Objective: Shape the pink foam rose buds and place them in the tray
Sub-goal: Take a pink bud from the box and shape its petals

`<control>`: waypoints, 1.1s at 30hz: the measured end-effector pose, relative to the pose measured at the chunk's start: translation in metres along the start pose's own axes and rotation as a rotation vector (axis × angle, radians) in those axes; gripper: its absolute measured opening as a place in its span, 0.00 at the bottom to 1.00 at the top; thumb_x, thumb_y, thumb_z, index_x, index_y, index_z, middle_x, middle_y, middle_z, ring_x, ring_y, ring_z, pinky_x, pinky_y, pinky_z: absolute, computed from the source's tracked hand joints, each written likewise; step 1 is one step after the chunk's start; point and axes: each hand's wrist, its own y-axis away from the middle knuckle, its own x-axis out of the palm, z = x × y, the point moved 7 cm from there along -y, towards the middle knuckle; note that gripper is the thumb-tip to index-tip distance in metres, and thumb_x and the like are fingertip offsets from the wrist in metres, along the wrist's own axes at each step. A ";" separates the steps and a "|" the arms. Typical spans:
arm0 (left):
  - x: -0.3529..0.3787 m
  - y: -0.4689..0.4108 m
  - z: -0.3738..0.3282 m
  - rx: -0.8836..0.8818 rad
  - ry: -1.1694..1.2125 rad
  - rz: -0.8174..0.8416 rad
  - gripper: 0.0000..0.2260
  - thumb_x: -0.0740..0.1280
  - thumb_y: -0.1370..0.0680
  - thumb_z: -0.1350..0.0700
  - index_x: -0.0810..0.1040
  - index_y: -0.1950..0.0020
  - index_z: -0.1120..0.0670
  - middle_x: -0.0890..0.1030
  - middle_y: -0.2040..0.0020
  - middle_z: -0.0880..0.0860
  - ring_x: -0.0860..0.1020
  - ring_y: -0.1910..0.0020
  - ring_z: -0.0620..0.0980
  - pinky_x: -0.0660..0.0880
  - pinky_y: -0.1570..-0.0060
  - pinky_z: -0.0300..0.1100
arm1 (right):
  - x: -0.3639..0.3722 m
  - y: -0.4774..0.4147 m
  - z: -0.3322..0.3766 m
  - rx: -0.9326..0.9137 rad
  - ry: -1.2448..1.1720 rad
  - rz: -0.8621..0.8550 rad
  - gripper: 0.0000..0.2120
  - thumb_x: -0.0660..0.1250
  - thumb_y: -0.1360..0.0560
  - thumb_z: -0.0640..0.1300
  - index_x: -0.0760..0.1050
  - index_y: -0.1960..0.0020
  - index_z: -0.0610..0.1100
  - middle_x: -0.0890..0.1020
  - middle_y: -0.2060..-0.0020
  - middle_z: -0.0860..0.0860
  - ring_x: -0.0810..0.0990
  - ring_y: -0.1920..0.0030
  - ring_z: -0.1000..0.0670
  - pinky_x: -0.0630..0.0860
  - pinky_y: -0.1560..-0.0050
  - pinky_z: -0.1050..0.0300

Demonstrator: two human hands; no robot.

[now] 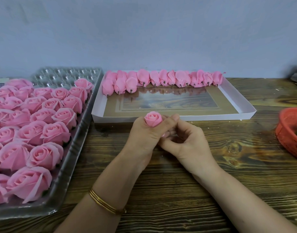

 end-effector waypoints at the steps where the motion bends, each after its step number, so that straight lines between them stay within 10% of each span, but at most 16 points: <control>1: 0.001 0.000 -0.001 -0.015 0.002 0.034 0.20 0.74 0.37 0.52 0.79 0.55 0.66 0.79 0.60 0.61 0.79 0.59 0.54 0.80 0.56 0.44 | 0.001 0.000 0.001 0.011 -0.034 0.029 0.15 0.72 0.31 0.27 0.81 0.52 0.45 0.81 0.65 0.52 0.78 0.62 0.55 0.76 0.56 0.65; 14: 0.003 0.002 0.004 0.032 -0.034 -0.045 0.14 0.73 0.35 0.52 0.78 0.61 0.62 0.74 0.68 0.56 0.74 0.67 0.49 0.75 0.66 0.37 | 0.002 0.003 0.002 -0.005 0.045 -0.055 0.19 0.76 0.34 0.30 0.80 0.50 0.48 0.84 0.55 0.40 0.83 0.57 0.46 0.79 0.52 0.58; 33: 0.002 0.003 -0.004 0.140 -0.116 -0.020 0.14 0.70 0.24 0.60 0.74 0.62 0.71 0.72 0.66 0.62 0.71 0.65 0.56 0.74 0.61 0.45 | -0.006 0.001 -0.003 -0.037 0.196 -0.112 0.15 0.78 0.35 0.34 0.81 0.50 0.37 0.76 0.69 0.53 0.74 0.67 0.54 0.74 0.60 0.56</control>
